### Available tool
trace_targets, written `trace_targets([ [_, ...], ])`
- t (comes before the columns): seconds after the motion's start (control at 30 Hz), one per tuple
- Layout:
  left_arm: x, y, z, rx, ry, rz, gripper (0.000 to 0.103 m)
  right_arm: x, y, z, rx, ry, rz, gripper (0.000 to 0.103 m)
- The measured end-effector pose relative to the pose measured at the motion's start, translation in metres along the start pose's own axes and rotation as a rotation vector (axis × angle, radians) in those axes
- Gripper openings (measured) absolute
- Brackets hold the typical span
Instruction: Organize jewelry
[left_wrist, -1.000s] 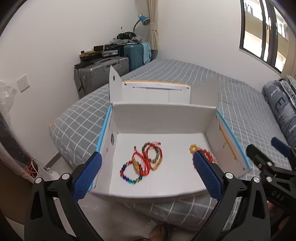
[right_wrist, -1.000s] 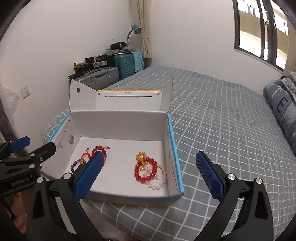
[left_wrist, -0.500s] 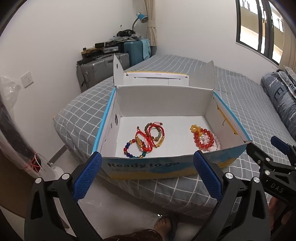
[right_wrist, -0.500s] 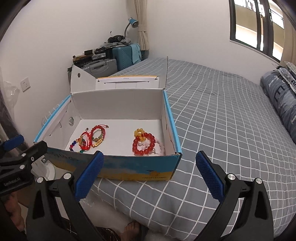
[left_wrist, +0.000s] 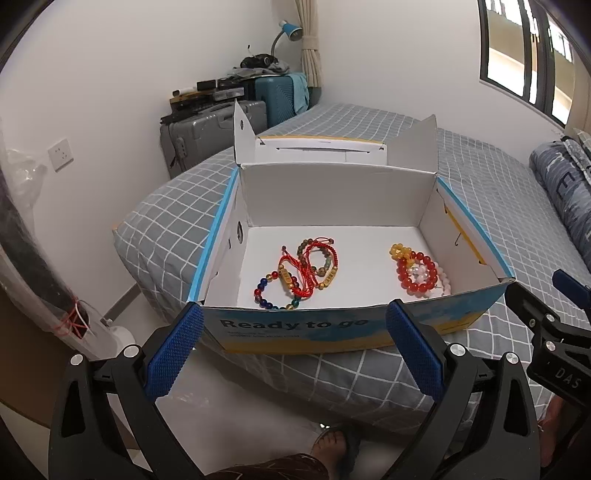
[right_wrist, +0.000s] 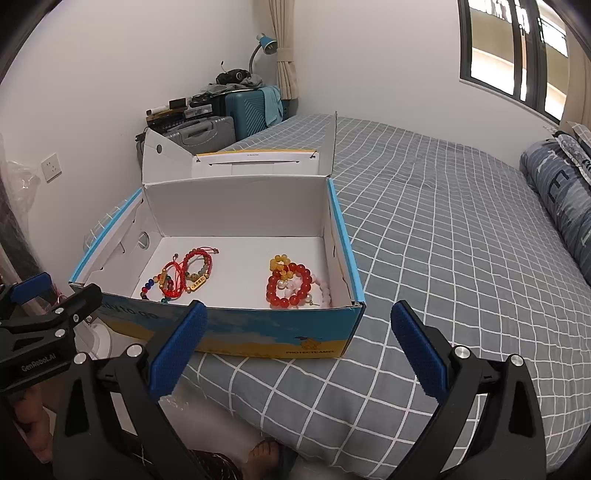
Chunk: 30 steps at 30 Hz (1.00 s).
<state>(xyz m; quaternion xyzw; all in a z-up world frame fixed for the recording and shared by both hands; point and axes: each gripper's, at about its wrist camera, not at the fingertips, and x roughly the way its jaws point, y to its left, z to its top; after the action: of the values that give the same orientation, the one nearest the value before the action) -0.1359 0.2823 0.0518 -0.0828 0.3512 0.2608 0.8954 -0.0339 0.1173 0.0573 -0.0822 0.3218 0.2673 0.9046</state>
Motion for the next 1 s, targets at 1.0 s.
trace_targets([
  [1.0, 0.0001, -0.0096, -0.0009, -0.003, 0.013, -0.030, 0.097, 0.0010, 0.0028, 0.0013, -0.008, 0.006, -0.003, 0.095],
])
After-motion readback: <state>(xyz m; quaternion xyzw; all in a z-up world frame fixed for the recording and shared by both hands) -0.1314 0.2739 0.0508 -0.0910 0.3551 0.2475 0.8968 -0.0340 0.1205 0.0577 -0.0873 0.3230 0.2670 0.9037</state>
